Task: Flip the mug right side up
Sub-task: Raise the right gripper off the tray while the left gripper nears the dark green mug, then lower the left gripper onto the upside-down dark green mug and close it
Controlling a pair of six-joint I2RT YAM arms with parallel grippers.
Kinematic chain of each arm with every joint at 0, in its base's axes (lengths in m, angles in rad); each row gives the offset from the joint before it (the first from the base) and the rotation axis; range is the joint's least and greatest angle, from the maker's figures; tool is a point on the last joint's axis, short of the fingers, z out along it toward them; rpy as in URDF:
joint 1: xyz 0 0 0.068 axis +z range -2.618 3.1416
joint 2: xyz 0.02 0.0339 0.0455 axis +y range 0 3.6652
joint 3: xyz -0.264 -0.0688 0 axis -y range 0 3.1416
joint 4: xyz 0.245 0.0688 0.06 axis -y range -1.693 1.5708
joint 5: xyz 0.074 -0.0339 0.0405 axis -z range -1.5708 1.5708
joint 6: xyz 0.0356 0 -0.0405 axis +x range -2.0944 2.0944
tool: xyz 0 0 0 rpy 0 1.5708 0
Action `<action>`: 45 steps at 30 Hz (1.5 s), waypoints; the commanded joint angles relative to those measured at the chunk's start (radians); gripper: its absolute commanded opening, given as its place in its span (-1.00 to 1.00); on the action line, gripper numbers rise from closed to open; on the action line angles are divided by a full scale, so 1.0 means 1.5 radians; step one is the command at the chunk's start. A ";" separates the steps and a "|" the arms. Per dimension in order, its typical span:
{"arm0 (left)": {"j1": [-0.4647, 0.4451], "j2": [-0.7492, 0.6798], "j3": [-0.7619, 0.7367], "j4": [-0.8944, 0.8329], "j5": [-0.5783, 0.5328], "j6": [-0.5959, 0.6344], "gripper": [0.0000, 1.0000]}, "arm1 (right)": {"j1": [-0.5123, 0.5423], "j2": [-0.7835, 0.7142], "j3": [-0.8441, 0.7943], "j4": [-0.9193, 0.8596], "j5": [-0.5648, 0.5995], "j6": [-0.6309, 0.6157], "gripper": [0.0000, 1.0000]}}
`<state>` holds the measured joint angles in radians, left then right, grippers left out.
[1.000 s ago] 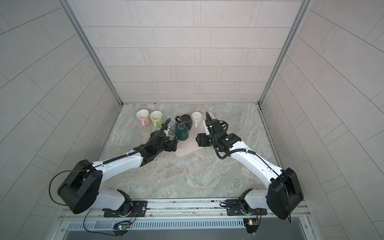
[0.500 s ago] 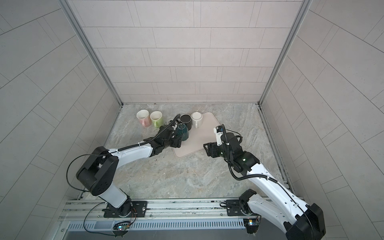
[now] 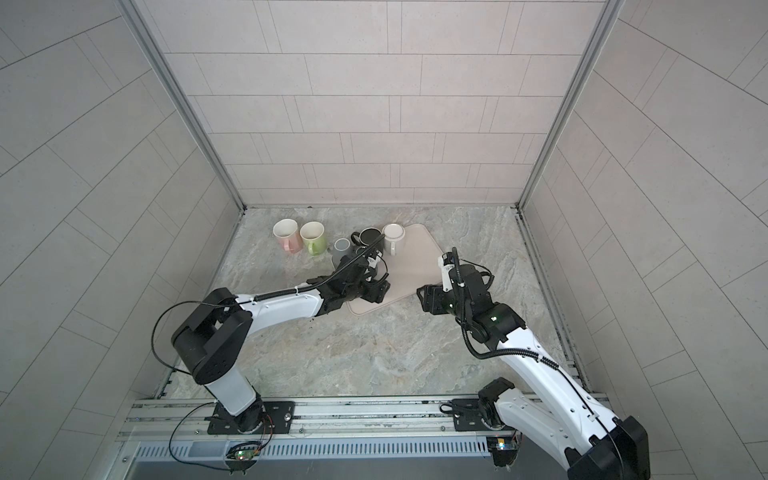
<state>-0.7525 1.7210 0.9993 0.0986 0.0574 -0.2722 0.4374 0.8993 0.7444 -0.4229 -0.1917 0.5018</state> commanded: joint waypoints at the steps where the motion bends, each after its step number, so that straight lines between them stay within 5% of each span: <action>1: -0.013 -0.008 0.022 -0.008 -0.022 0.002 0.63 | -0.004 -0.003 0.024 -0.026 -0.004 0.005 0.47; 10: 0.003 -0.071 -0.002 -0.083 -0.274 0.016 0.86 | -0.005 0.012 0.056 -0.041 -0.049 -0.003 0.47; 25: 0.090 -0.054 0.000 -0.090 -0.122 0.024 0.56 | -0.008 0.018 0.078 -0.074 -0.060 -0.008 0.47; 37: 0.094 0.041 0.078 -0.143 -0.061 0.069 0.36 | -0.013 -0.013 0.052 -0.086 -0.057 -0.009 0.47; 45: 0.093 0.067 0.107 -0.152 -0.039 0.062 0.05 | -0.016 -0.014 0.038 -0.086 -0.058 -0.005 0.47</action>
<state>-0.6132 1.8103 1.1286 -0.1047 -0.0181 -0.1864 0.4175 0.8898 0.8070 -0.5377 -0.2779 0.4976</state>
